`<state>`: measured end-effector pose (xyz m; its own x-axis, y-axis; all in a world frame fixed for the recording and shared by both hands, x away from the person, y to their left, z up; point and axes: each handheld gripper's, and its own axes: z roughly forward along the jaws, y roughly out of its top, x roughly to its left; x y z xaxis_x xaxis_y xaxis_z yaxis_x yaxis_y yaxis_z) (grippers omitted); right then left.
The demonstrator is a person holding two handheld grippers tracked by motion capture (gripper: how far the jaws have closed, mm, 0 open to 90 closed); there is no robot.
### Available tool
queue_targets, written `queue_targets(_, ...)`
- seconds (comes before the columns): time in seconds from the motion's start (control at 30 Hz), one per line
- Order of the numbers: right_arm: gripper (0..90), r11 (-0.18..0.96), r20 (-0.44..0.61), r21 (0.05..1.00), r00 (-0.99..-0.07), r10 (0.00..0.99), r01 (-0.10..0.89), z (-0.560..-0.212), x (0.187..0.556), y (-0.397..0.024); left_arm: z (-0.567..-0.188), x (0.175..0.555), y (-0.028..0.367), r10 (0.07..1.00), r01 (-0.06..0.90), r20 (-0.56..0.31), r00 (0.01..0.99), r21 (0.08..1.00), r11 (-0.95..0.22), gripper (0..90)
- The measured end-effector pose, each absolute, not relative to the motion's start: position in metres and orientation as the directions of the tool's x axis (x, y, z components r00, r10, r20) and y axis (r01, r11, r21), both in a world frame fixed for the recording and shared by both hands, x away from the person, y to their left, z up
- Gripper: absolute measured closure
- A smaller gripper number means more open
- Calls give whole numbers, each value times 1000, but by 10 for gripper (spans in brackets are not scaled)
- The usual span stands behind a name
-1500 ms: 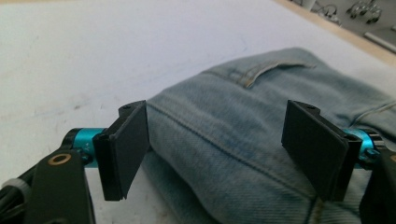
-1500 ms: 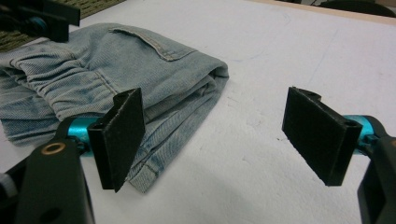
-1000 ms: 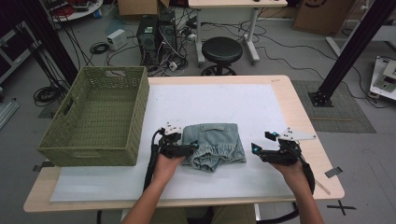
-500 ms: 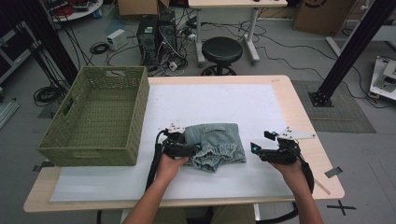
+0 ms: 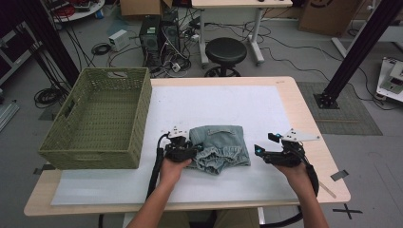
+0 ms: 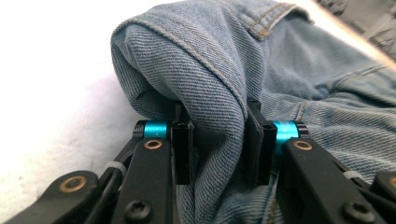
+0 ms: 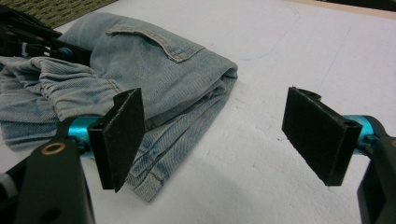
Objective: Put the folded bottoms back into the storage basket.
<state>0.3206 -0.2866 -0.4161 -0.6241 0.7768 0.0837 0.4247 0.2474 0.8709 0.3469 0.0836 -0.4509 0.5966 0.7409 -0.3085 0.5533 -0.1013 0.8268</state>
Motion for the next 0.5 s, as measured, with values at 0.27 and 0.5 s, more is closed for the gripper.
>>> queue_targets(0.27, 224, 262, 71, 871, -634, 770, 416, -418, 320, -278, -438, 336, 78, 720, 463, -245, 649, 879, -119, 684)
queue_targets(0.5, 490, 349, 30, 863, -727, 686, 366, -418, 321, -248, -434, 331, 74, 719, 427, -202, 664, 893, -143, 683)
